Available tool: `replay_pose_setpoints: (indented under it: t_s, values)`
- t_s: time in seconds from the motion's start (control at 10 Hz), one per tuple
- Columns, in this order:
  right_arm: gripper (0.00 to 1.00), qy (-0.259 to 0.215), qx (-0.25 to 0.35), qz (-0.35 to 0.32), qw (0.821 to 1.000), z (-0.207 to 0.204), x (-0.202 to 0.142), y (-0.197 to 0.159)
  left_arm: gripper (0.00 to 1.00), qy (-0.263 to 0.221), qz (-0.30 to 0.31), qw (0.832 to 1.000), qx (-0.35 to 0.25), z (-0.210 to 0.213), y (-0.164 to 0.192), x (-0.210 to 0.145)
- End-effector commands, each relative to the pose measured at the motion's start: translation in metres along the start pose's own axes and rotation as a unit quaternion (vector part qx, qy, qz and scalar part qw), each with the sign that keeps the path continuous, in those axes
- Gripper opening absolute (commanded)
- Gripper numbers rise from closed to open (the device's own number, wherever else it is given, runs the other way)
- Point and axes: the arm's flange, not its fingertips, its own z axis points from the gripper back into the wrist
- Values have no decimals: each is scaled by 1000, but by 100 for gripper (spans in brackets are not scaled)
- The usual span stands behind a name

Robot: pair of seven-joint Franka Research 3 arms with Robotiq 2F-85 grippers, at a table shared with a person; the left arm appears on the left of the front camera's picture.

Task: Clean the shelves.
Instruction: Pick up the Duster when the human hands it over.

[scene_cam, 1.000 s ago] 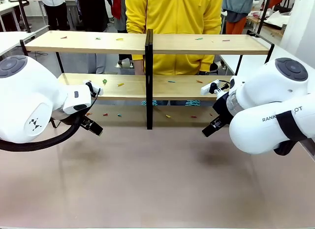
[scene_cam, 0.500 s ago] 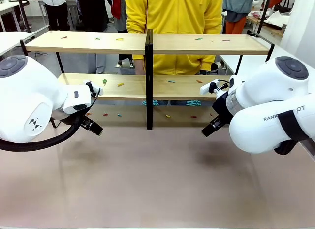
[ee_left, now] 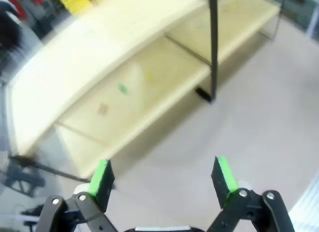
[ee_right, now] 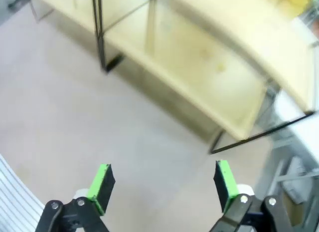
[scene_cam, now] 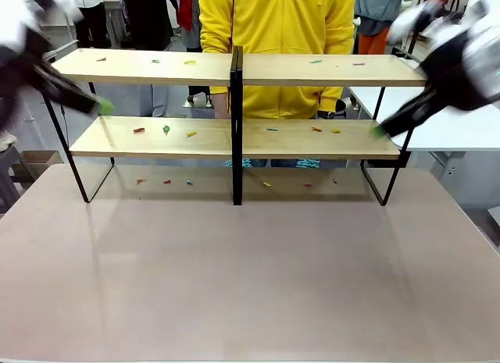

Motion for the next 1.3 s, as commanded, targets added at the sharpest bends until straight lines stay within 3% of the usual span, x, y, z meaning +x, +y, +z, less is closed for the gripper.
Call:
replay_pose_setpoints:
  t_s: [0.0,0.1,0.2,0.3,0.6,0.8,0.9,1.2]
  values:
    - [100,47,39,-3,998,-58,-8,10,100,55,6,998,-28,-59,-13,-15]
    - [100,0,0,0,1000,0,0,0,100,55,6,998,-28,-59,-13,-15]
    - [100,29,16,2,999,-24,6,1,100,-6,0,1000,2,17,0,-1]
    - [100,4,14,-19,1000,-12,7,-6,100,-6,-7,999,-44,24,7,1]
    - [100,12,7,-29,999,2,6,-12,100,-2,18,999,-42,31,28,2]
    - [100,16,6,-23,1000,-2,11,-11,100,-52,69,996,14,39,32,18]
    - [100,12,4,-25,1000,0,12,-12,100,-57,87,994,42,46,33,21]
    - [100,-24,-17,-43,999,11,21,-14,100,-57,109,991,52,49,32,20]
